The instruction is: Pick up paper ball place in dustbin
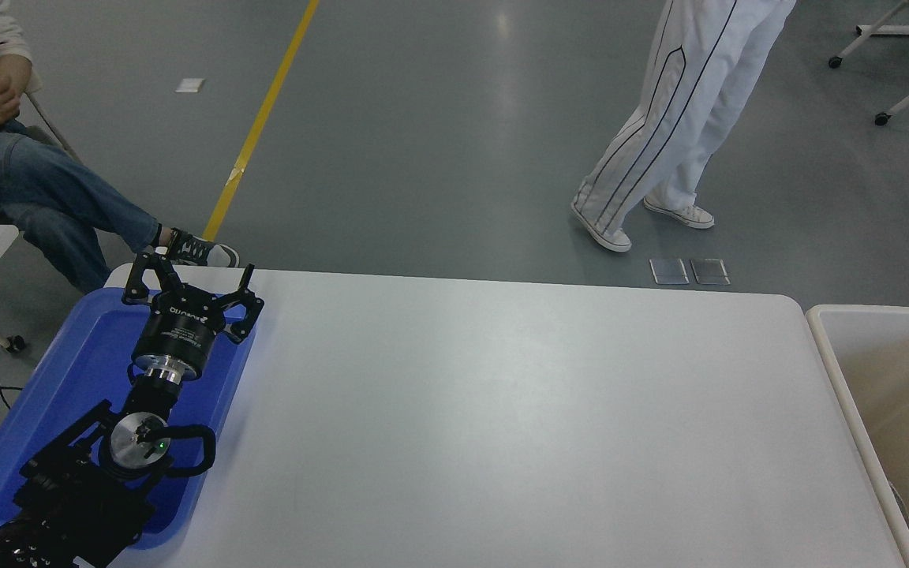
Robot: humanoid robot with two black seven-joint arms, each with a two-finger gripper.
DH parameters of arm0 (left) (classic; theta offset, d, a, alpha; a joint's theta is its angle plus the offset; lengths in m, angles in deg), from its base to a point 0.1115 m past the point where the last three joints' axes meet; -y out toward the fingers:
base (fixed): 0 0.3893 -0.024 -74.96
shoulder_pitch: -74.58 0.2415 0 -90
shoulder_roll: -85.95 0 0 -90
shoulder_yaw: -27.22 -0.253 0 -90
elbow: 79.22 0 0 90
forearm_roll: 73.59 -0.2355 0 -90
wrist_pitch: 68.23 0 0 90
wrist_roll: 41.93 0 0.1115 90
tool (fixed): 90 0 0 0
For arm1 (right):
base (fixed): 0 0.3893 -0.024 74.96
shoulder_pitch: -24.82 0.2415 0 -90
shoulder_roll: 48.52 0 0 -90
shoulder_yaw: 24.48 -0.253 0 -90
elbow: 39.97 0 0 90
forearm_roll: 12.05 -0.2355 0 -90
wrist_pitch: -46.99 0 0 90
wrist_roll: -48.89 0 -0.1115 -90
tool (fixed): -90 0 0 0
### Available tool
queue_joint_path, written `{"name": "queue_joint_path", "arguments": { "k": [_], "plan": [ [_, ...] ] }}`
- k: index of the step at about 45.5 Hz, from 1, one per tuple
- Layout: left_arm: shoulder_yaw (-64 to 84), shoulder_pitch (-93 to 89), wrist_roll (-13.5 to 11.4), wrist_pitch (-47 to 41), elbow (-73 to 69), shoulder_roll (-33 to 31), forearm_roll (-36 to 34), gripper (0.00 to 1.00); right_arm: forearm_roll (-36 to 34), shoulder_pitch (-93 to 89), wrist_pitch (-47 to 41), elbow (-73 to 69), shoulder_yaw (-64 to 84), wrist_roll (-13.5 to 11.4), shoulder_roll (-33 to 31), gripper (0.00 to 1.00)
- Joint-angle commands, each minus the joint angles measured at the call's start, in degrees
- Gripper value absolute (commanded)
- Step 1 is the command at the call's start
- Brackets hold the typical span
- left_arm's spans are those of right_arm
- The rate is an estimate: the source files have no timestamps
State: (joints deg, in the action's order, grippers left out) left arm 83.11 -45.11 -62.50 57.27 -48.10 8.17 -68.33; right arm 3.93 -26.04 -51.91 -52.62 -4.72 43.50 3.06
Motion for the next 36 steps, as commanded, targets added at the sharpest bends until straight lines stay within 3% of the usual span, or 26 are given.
{"name": "queue_joint_path", "arguments": {
  "k": [1,30,33,36],
  "plan": [
    [0.00,0.06,0.00,0.01,-0.09,0.00,0.01,1.00,-0.60,-4.24,10.47,2.19,-1.21,0.21,5.01,0.00],
    [0.00,0.06,0.00,0.01,0.00,0.00,0.01,1.00,-0.52,-4.50,19.97,2.19,-5.52,0.39,8.71,0.00],
    [0.00,0.06,0.00,0.01,0.00,0.00,0.01,1.00,-0.52,-4.42,20.23,2.19,-5.26,0.39,8.71,0.16],
    [0.00,-0.02,0.00,0.01,0.00,0.00,0.01,1.00,-0.43,-4.50,20.32,2.19,-4.64,0.39,8.62,0.43]
  ]
}}
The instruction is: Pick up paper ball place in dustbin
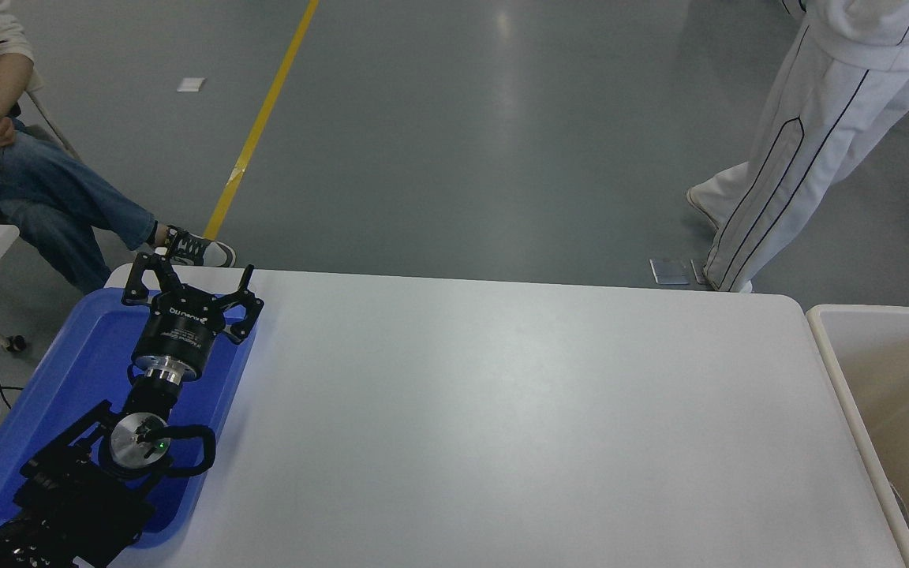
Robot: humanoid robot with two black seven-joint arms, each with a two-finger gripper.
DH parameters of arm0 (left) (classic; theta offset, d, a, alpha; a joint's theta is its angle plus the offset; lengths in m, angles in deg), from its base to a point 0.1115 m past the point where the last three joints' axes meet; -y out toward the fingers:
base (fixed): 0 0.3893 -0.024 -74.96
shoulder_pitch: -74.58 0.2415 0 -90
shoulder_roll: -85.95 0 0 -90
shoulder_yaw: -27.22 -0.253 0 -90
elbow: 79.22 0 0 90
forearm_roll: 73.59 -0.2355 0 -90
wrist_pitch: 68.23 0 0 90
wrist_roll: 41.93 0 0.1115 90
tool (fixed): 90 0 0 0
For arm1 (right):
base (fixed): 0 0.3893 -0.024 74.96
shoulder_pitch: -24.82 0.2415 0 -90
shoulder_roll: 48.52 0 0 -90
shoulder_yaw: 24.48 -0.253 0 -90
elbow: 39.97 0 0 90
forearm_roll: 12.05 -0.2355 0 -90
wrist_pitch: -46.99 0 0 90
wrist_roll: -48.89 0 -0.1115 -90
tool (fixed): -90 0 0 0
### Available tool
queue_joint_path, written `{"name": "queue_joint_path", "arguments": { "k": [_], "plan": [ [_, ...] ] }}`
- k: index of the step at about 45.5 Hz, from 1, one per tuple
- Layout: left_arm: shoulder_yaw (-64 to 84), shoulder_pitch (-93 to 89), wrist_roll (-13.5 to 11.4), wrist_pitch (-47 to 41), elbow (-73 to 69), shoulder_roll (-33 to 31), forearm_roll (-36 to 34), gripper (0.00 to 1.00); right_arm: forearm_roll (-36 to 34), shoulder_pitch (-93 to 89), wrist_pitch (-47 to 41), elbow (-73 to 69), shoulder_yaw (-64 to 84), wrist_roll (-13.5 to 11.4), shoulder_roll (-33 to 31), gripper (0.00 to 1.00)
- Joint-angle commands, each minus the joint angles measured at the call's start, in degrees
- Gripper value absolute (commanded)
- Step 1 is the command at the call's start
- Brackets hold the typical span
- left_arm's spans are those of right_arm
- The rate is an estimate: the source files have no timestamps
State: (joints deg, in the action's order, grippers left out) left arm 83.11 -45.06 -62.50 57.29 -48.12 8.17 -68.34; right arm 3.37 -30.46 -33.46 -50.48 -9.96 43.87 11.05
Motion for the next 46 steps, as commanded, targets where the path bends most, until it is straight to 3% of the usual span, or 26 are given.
{"name": "queue_joint_path", "arguments": {
  "k": [1,6,13,29,39,46],
  "plan": [
    [0.00,0.02,0.00,-0.01,-0.07,0.00,-0.06,1.00,0.14,-0.18,2.04,0.14,0.68,0.02,0.63,0.51],
    [0.00,0.02,0.00,-0.01,-0.07,0.00,0.02,1.00,0.14,-0.09,3.62,0.49,-0.20,0.02,0.37,0.84],
    [0.00,0.02,0.00,-0.01,0.01,0.00,0.02,1.00,0.14,-0.09,4.77,0.67,-0.11,0.02,0.80,0.95],
    [0.00,-0.07,0.00,-0.01,0.01,0.00,0.02,1.00,0.05,1.31,4.51,-0.56,-2.82,0.02,0.72,0.99],
    [0.00,-0.07,0.00,-0.01,0.01,0.00,0.02,1.00,0.14,1.76,4.07,-3.81,-30.14,0.02,-3.15,1.00],
    [0.00,0.02,0.00,-0.01,0.01,0.00,0.02,1.00,0.23,1.14,4.06,-10.66,-40.18,0.02,-6.48,1.00]
  ]
}}
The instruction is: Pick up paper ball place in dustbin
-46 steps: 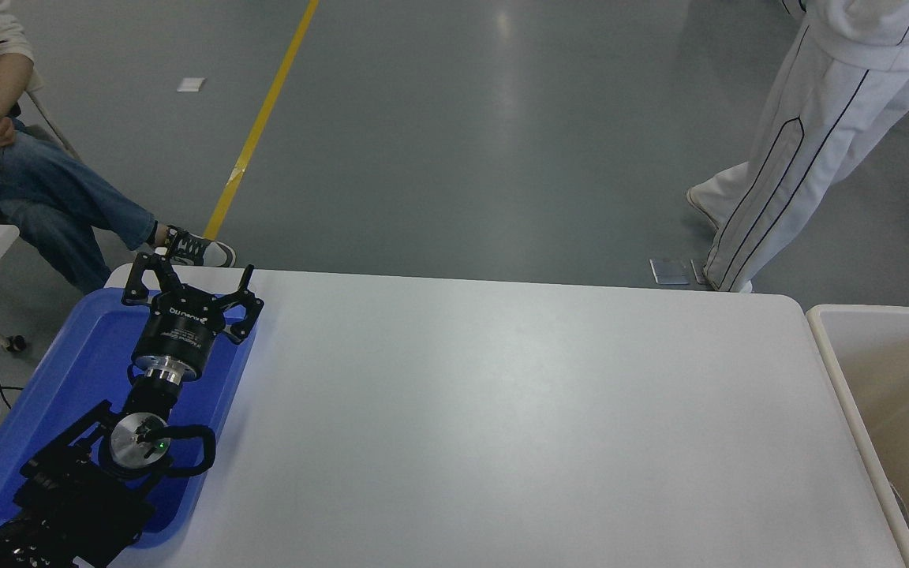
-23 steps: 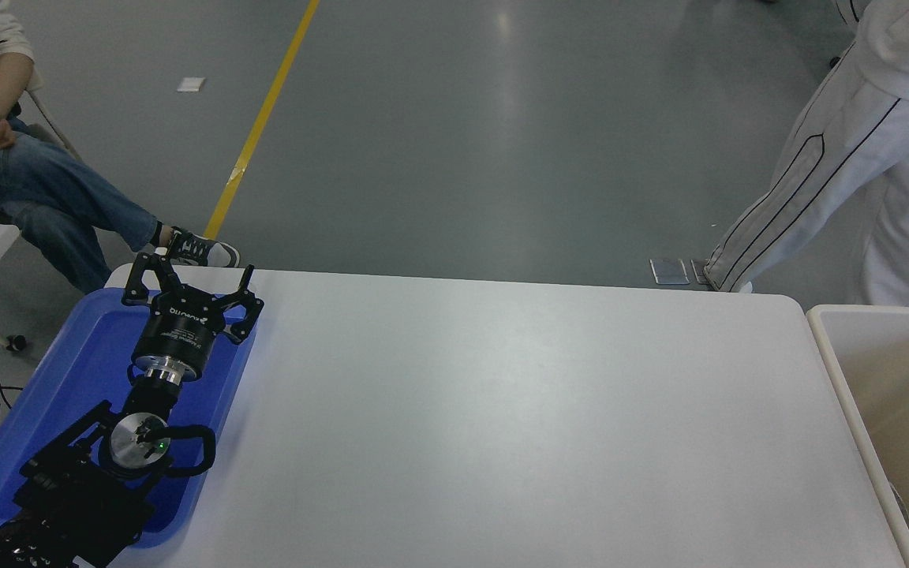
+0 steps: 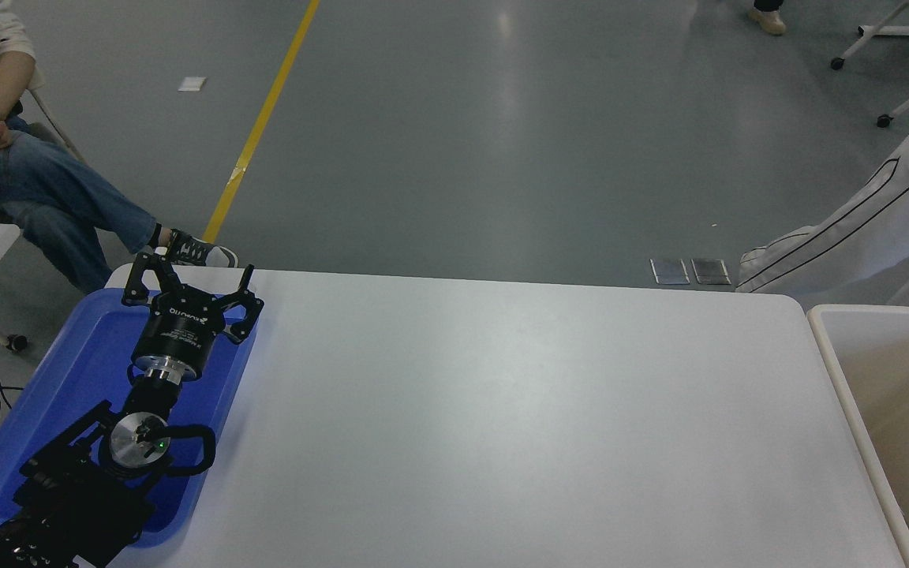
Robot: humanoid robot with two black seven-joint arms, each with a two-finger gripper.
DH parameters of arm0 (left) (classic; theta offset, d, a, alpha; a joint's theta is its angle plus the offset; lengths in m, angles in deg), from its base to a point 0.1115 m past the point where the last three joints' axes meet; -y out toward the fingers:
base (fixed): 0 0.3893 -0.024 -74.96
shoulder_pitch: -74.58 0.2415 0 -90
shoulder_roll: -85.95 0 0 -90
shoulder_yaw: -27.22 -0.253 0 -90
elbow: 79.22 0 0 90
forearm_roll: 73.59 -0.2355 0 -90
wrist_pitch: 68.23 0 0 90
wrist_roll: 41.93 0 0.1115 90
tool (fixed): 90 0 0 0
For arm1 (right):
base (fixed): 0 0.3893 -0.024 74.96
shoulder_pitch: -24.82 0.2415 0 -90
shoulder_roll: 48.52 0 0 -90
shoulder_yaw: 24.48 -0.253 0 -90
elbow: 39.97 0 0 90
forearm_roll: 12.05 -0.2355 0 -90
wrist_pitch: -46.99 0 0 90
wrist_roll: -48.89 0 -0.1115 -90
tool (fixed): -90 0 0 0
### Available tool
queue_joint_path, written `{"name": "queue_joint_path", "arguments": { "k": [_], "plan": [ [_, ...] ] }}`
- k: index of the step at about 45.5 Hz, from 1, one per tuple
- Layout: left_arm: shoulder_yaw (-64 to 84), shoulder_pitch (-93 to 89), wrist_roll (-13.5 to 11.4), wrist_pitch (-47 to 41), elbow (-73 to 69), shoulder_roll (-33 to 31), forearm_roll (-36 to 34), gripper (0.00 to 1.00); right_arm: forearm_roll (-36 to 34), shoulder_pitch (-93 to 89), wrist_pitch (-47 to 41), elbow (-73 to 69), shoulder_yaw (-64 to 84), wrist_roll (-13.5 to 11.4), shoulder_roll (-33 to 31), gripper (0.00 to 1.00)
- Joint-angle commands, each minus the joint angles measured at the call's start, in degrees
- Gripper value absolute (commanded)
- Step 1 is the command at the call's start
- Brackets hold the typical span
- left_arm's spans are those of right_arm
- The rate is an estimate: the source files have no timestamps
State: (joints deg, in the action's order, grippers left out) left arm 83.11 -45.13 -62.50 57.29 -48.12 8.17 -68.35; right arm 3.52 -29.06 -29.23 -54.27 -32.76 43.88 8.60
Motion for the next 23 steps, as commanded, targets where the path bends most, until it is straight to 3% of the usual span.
{"name": "queue_joint_path", "arguments": {
  "k": [1,9,23],
  "plan": [
    [0.00,0.09,0.00,0.00,0.02,0.00,0.03,1.00,0.08,-0.25,-0.16,-7.75,-18.08,0.00,-4.47,1.00],
    [0.00,0.09,0.00,0.00,0.02,0.00,0.03,1.00,-0.01,-0.61,-0.25,-14.60,-24.93,-0.17,-7.38,1.00],
    [0.00,0.09,0.00,0.00,0.02,0.00,0.03,1.00,-0.10,-3.06,-1.65,-25.85,-41.55,0.09,-6.85,1.00]
  ]
}}
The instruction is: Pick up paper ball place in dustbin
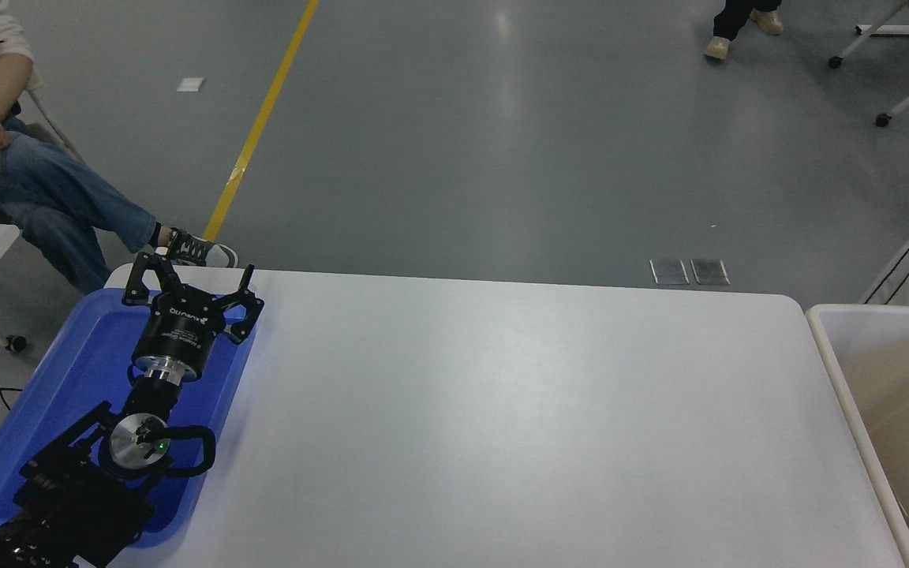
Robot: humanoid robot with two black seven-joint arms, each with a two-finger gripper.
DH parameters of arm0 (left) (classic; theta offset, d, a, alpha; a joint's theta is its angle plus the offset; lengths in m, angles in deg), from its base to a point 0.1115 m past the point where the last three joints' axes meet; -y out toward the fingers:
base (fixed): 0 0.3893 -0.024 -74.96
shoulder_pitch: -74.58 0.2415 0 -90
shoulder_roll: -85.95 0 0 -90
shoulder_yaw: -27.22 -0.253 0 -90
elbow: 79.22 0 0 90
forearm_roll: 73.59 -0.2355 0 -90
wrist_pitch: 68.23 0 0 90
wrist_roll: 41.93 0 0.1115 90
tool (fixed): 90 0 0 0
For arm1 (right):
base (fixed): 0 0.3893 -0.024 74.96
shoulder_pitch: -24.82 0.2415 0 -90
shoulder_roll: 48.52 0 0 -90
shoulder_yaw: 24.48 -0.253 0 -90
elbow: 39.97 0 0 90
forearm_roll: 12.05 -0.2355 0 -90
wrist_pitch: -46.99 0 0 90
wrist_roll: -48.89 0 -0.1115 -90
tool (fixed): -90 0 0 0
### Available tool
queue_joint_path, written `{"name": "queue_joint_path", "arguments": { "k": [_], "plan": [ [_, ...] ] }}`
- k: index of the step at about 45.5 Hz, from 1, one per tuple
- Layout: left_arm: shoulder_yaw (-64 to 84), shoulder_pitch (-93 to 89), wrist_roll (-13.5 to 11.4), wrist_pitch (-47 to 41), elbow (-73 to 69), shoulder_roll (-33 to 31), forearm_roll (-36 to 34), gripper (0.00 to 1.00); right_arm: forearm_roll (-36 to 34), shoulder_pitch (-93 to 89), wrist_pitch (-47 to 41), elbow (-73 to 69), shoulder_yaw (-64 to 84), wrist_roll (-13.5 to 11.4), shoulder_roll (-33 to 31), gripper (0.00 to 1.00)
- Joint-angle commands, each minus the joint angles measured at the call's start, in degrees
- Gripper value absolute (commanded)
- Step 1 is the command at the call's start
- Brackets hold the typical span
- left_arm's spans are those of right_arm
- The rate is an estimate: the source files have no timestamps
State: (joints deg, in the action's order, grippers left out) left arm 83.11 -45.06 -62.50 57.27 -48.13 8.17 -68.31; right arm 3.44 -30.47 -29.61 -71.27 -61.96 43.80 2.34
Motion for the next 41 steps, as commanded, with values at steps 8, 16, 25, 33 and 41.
{"name": "queue_joint_path", "arguments": {
  "k": [8,16,25,33,41],
  "plan": [
    [0.00,0.02,0.00,0.01,0.02,0.00,0.00,1.00,-0.11,-4.38,-4.09,-12.99,-17.88,4.56,2.04,1.00],
    [0.00,0.02,0.00,0.01,0.02,0.00,0.00,1.00,-0.20,-7.28,-12.26,-14.31,-21.40,13.97,6.61,1.00],
    [0.00,0.02,0.00,0.01,0.02,0.00,0.00,1.00,-1.34,-7.81,-17.19,-15.10,-22.72,15.03,13.64,1.00],
    [0.00,-0.07,0.09,0.01,0.02,0.00,-0.09,1.00,1.02,-7.46,-8.15,-16.51,-23.60,15.29,21.37,1.00],
    [0.00,-0.07,0.09,0.10,0.02,0.00,-0.09,1.00,6.48,-8.42,-1.28,-19.23,-22.46,15.29,26.65,1.00]
  ]
}}
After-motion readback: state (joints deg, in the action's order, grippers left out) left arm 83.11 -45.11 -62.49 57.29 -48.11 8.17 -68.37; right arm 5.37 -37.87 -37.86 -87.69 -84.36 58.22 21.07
